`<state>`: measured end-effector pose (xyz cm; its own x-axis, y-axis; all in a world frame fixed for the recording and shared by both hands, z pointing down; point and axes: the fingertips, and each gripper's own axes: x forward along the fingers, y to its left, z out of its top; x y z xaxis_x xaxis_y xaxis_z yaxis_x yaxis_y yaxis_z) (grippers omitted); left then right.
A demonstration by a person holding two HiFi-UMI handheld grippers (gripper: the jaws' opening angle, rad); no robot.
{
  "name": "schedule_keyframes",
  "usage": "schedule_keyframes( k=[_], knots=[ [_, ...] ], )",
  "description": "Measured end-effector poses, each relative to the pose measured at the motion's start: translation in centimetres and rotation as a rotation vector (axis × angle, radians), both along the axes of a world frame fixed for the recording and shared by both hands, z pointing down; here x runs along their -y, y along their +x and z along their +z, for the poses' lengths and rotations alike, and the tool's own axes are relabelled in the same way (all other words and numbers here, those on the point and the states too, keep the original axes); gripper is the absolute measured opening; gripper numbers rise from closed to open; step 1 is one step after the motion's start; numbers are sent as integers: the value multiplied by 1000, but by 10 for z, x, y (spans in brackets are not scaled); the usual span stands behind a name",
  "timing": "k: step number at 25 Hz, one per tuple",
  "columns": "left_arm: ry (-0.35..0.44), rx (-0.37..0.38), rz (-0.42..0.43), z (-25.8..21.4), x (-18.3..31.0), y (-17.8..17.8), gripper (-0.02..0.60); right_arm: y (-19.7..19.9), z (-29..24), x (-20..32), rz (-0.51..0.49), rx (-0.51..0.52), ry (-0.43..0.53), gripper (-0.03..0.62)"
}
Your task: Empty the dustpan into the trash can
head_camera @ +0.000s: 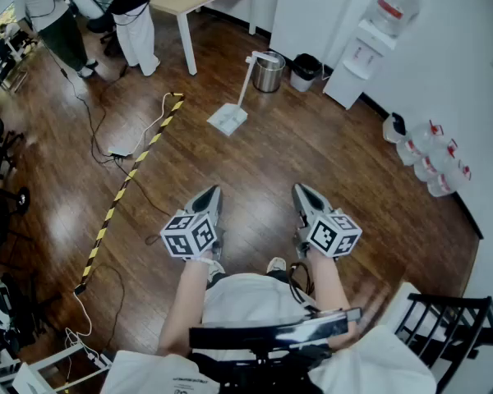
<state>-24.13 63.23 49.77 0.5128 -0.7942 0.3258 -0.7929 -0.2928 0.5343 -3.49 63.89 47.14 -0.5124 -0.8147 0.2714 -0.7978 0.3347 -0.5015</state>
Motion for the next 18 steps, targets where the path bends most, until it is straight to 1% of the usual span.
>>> schedule_keyframes(
  k=[1,2,3,7,8,11,14,18],
  knots=[
    [0,0,1,1,1,-4,-12,-5,1,1,-4,-1,4,28],
    [1,0,2,2,2,-8,-12,-9,2,2,-7,-3,7,46],
    [2,0,3,3,3,-12,-12,-14,4,3,-9,-4,7,71],
    [3,-5,8,3,4,-34,-11,-35,9,8,8,-11,-18,205],
    [2,-7,11,3,4,-40,-12,-41,9,10,18,-16,-18,216],
    [1,-2,36,4,9,-58,-11,-60,8,18,57,-39,-2,218],
    [11,33,85,2,15,-74,-12,-79,9,25,96,-61,-4,221],
    [31,63,129,-3,31,-89,-12,-98,6,32,131,-52,10,222]
  ],
)
